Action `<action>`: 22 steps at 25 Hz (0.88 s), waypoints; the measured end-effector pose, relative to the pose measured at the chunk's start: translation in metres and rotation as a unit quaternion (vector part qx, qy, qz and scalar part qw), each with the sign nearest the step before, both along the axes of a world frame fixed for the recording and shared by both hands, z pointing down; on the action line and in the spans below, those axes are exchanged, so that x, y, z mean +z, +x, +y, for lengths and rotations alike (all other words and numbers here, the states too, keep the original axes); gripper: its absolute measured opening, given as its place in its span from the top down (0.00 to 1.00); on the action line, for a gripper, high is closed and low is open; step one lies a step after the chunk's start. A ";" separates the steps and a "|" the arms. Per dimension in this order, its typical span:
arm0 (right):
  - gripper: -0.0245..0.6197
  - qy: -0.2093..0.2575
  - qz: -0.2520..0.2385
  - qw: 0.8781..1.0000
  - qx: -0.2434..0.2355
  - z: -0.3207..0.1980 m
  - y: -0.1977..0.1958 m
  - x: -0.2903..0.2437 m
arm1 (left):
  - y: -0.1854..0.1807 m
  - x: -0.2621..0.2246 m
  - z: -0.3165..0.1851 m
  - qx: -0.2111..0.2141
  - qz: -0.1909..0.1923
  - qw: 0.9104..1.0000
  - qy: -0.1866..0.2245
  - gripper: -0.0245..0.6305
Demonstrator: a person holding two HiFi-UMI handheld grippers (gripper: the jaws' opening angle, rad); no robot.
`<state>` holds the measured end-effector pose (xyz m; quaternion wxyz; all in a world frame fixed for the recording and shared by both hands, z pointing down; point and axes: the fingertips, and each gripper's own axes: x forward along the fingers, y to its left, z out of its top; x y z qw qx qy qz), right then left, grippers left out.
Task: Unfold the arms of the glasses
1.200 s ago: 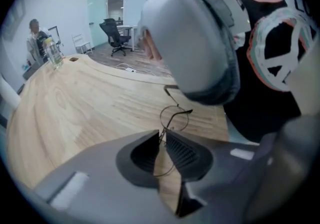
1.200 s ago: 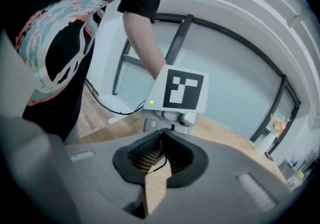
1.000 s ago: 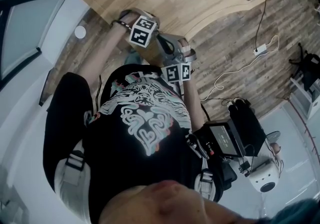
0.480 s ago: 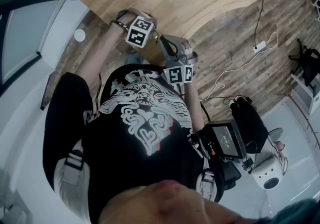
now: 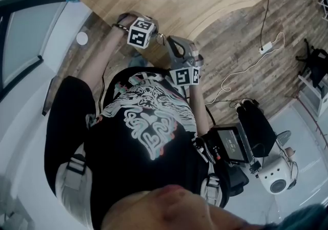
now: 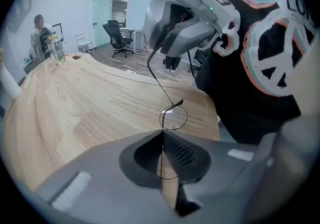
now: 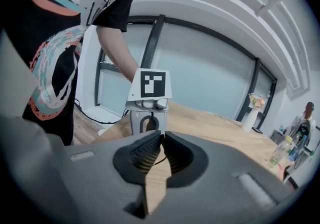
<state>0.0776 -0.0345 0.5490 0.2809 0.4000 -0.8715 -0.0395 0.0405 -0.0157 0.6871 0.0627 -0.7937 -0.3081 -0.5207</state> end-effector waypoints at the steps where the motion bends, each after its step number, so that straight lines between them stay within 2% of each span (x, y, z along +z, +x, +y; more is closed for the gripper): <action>1: 0.93 -0.004 -0.007 1.000 0.007 -0.001 0.004 0.000 | 0.001 -0.002 -0.001 -0.013 0.002 1.000 -0.009 0.97; 5: 0.93 -0.024 -0.034 0.999 0.030 -0.008 0.022 0.006 | 0.014 -0.014 -0.010 -0.079 0.026 0.995 -0.054 0.97; 10: 0.93 -0.044 -0.075 0.995 0.057 -0.009 0.032 0.013 | 0.019 -0.032 -0.018 -0.162 0.052 0.979 -0.109 0.97; 16: 0.93 -0.051 -0.093 0.992 0.073 -0.016 0.041 0.021 | 0.023 -0.039 -0.043 -0.259 0.093 0.950 -0.145 0.98; 22: 0.94 -0.068 -0.109 0.987 0.094 -0.015 0.043 0.022 | 0.015 -0.046 -0.058 -0.328 0.114 0.922 -0.173 0.98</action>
